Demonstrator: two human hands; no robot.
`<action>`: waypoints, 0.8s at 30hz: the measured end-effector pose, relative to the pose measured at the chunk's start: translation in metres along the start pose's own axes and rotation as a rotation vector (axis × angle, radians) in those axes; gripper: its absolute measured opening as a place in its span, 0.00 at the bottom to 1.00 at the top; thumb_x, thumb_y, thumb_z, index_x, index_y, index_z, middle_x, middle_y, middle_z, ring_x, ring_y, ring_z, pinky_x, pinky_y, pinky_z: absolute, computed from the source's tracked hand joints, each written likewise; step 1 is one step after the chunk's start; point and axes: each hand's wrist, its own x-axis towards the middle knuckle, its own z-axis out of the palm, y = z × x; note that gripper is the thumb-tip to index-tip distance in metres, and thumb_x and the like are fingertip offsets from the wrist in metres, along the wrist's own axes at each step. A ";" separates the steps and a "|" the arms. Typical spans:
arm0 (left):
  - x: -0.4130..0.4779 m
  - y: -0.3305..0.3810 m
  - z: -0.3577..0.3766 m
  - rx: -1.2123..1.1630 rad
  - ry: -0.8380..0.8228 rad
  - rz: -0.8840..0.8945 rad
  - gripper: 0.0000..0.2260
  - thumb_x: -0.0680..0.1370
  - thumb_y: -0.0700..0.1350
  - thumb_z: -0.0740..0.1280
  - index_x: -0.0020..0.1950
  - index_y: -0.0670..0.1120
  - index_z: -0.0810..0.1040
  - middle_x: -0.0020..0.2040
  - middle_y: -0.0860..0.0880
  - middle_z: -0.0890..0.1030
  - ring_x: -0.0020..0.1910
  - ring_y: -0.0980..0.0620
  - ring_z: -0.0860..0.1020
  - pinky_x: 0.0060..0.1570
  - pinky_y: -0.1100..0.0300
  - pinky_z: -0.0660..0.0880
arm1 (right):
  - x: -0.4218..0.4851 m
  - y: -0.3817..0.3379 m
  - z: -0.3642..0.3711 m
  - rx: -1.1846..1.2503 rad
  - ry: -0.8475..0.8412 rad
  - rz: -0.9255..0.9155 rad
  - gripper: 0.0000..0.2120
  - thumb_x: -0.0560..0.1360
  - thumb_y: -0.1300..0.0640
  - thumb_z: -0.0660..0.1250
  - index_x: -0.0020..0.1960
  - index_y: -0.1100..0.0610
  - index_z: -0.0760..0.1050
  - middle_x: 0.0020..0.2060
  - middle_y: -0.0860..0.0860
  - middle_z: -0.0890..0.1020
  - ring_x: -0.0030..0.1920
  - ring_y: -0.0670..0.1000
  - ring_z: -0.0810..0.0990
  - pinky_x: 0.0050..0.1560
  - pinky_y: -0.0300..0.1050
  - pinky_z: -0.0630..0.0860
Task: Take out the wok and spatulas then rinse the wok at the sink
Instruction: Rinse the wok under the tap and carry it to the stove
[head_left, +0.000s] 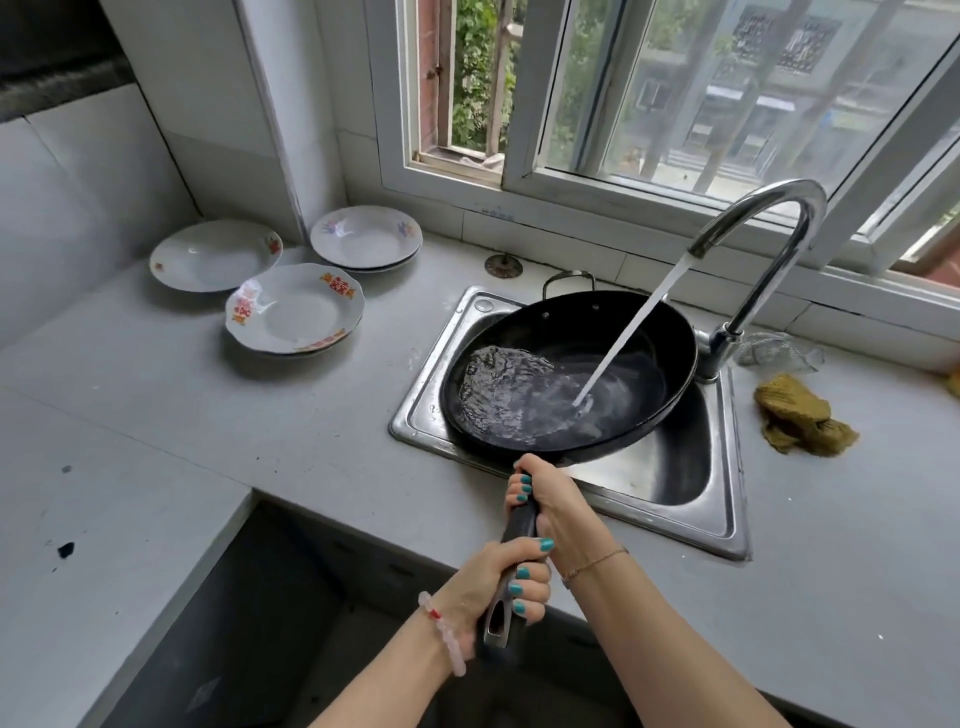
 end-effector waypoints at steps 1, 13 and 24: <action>-0.003 0.003 0.004 0.008 -0.013 -0.008 0.10 0.73 0.41 0.64 0.31 0.43 0.70 0.21 0.52 0.68 0.17 0.58 0.68 0.18 0.67 0.68 | -0.002 -0.002 0.001 0.013 -0.012 0.012 0.19 0.77 0.65 0.53 0.30 0.53 0.55 0.13 0.46 0.58 0.12 0.43 0.55 0.13 0.31 0.55; -0.028 0.006 0.011 0.375 0.148 0.000 0.01 0.77 0.37 0.61 0.46 0.40 0.69 0.26 0.50 0.73 0.21 0.57 0.71 0.23 0.65 0.72 | -0.016 0.007 -0.004 0.298 -0.209 0.223 0.23 0.76 0.63 0.55 0.23 0.55 0.56 0.14 0.47 0.59 0.11 0.44 0.57 0.12 0.30 0.56; -0.004 -0.015 -0.013 0.462 0.173 0.034 0.02 0.76 0.38 0.62 0.46 0.42 0.68 0.26 0.51 0.73 0.23 0.56 0.71 0.24 0.64 0.72 | -0.002 0.018 -0.021 0.155 -0.173 0.125 0.18 0.75 0.64 0.58 0.29 0.54 0.57 0.17 0.46 0.60 0.14 0.43 0.57 0.13 0.31 0.57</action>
